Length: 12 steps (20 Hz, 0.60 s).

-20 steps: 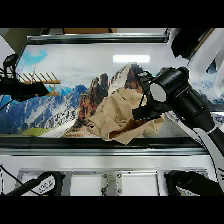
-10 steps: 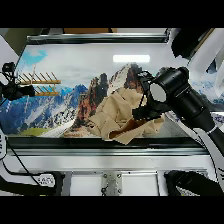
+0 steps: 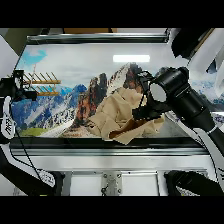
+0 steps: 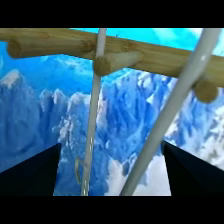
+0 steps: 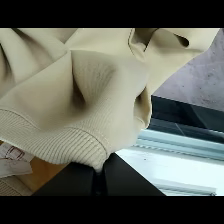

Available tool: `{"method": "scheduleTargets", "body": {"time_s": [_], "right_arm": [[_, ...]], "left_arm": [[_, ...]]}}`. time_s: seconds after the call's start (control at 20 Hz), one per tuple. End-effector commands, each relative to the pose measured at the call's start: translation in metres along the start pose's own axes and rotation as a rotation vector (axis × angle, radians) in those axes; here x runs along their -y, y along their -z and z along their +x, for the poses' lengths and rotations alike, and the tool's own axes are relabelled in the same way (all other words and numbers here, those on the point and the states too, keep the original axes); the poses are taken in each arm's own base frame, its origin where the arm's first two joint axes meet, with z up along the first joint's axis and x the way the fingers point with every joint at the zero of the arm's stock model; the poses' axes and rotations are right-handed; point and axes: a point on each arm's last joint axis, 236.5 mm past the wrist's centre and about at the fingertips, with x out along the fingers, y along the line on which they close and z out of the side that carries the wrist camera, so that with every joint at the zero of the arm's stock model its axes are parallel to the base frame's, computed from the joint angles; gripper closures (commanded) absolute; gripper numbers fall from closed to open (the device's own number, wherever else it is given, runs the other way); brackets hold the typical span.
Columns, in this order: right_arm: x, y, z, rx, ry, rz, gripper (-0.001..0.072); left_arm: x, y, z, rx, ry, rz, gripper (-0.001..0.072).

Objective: Fold the clothes and pants, and hang the long-sleeved shirts on hangers.

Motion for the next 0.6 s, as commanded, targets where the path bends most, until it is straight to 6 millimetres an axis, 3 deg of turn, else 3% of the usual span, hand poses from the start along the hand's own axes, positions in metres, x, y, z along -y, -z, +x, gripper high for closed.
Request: {"method": "scheduleTargets", "body": {"time_s": [0.0, 0.2, 0.4, 0.5, 0.55], "right_arm": [[0.000, 0.000, 0.000, 0.000, 0.000, 0.000, 0.0681], [0.000, 0.000, 0.000, 0.000, 0.000, 0.000, 0.0681], [0.000, 0.000, 0.000, 0.000, 0.000, -0.001, 0.0681], [0.000, 0.000, 0.000, 0.000, 0.000, 0.000, 0.0681], [0.000, 0.000, 0.000, 0.000, 0.000, 0.000, 0.0681]], "left_arm": [[-0.003, 0.005, 0.025, -0.018, -0.037, 0.047, 0.0016], [-0.004, 0.012, 0.040, -0.036, -0.032, 0.039, 0.0016], [-0.003, 0.013, 0.042, -0.039, -0.030, 0.040, 0.0018], [-0.002, 0.014, 0.042, -0.045, -0.028, 0.043, 0.0315], [-0.002, 0.014, 0.042, -0.045, -0.028, 0.043, 0.0339]]}}
